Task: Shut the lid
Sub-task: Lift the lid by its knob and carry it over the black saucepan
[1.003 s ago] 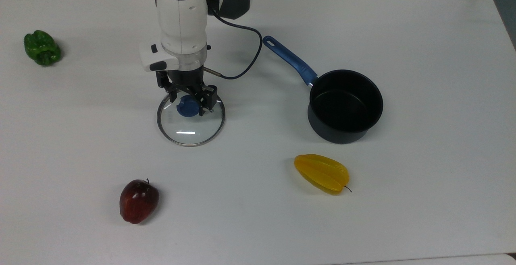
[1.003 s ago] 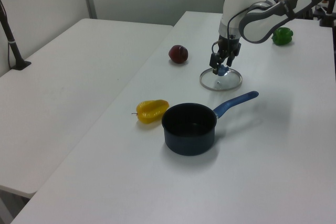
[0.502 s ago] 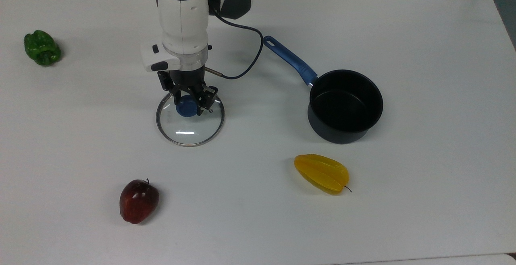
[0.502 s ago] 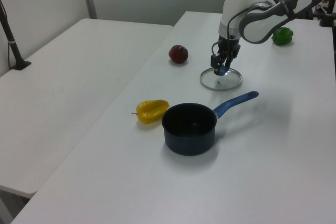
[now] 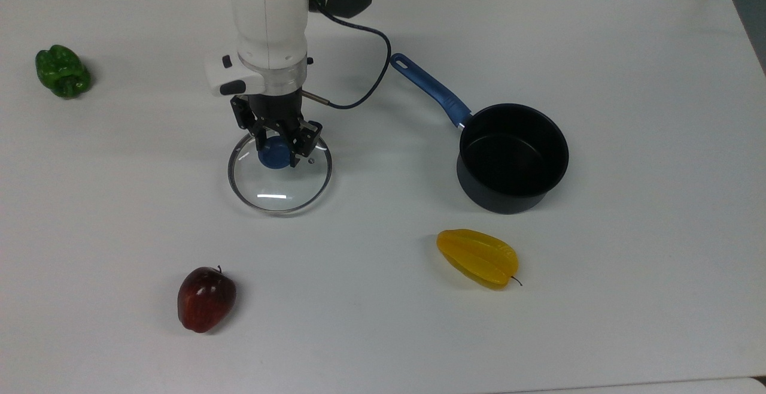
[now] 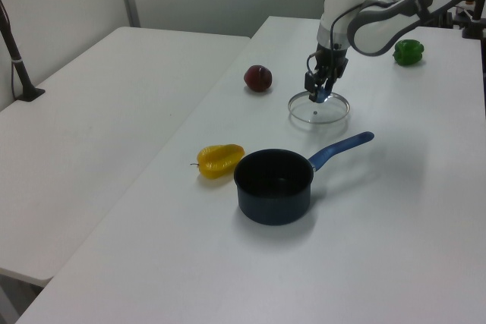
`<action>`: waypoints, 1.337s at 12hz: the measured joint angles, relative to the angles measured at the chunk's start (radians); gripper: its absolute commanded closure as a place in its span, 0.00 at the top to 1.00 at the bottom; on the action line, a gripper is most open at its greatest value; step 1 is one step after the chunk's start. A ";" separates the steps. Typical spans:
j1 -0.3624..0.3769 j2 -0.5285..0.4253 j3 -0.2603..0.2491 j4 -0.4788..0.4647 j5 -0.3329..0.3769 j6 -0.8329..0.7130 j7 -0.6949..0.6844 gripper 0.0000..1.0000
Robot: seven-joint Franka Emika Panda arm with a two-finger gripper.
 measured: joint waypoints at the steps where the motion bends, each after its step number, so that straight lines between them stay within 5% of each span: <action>1: 0.000 -0.015 0.000 0.013 0.000 -0.035 0.000 0.47; 4: 0.015 -0.035 0.021 0.087 0.000 -0.159 0.000 0.47; 7: 0.114 -0.038 0.046 0.214 0.001 -0.328 0.007 0.47; 16: 0.432 0.004 0.053 0.292 0.002 -0.333 0.022 0.48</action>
